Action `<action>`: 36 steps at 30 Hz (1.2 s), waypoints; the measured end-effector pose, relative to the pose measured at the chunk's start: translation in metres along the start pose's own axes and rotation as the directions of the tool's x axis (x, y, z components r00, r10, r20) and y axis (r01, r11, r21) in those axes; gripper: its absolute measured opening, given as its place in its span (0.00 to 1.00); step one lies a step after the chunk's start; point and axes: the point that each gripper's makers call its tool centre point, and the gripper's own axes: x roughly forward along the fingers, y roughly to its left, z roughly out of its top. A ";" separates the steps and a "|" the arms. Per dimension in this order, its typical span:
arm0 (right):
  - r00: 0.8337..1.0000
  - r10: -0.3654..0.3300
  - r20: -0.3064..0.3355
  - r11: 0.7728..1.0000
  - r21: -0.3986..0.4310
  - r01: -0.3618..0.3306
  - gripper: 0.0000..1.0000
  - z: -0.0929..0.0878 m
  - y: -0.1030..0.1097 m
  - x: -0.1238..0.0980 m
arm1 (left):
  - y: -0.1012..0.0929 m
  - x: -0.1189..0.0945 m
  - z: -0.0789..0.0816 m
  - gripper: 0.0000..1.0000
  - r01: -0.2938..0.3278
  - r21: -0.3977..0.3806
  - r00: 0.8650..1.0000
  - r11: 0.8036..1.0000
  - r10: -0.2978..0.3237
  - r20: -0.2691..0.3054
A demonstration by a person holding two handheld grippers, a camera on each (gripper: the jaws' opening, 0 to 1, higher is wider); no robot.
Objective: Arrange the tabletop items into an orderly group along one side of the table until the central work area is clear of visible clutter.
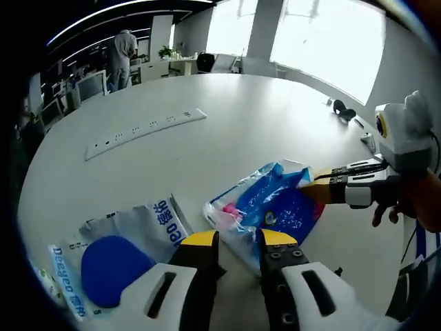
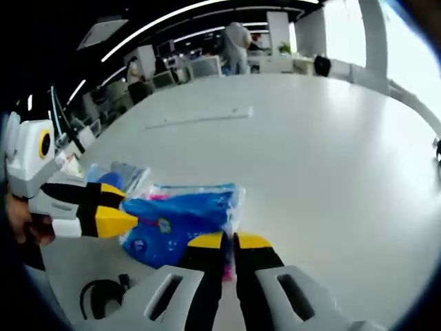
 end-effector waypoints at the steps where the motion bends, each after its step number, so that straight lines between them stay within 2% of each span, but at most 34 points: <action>1: 1.000 -0.001 0.005 0.999 0.034 0.000 0.02 0.000 0.000 0.000 | 0.001 0.001 0.000 0.21 -0.005 -0.001 1.000 1.000 0.005 0.001; 3: 1.000 -0.001 0.009 0.998 0.058 0.000 0.02 -0.001 -0.001 0.000 | 0.003 0.002 0.002 0.21 -0.014 -0.005 1.000 1.000 0.014 0.005; 11: 1.000 0.005 0.011 0.999 0.053 -0.006 0.01 0.002 0.001 0.004 | 0.007 0.005 0.005 0.20 -0.030 0.008 1.000 1.000 0.030 0.008; 23: 1.000 0.019 0.020 1.000 0.002 -0.019 0.03 0.003 0.002 0.005 | 0.008 0.004 0.006 0.21 -0.037 0.006 0.999 0.999 0.037 0.013; 28: 0.998 0.000 0.060 1.000 -0.026 0.001 0.11 0.009 -0.003 -0.004 | 0.006 -0.003 0.011 0.23 -0.035 0.007 0.999 0.999 0.035 0.036; 30: 0.995 0.008 0.102 1.000 -0.023 -0.006 0.15 0.015 -0.001 -0.009 | 0.006 -0.007 0.013 0.25 -0.037 0.009 0.998 0.999 0.036 0.047; 33: 0.994 0.021 0.108 0.999 -0.036 -0.017 0.22 0.015 0.001 -0.013 | 0.006 -0.013 0.016 0.27 -0.033 0.012 0.997 0.999 0.032 0.067; 36: 0.993 0.034 0.110 0.996 -0.088 -0.024 0.29 0.015 0.006 -0.015 | 0.005 -0.019 0.018 0.31 -0.024 0.025 0.996 0.999 0.022 0.083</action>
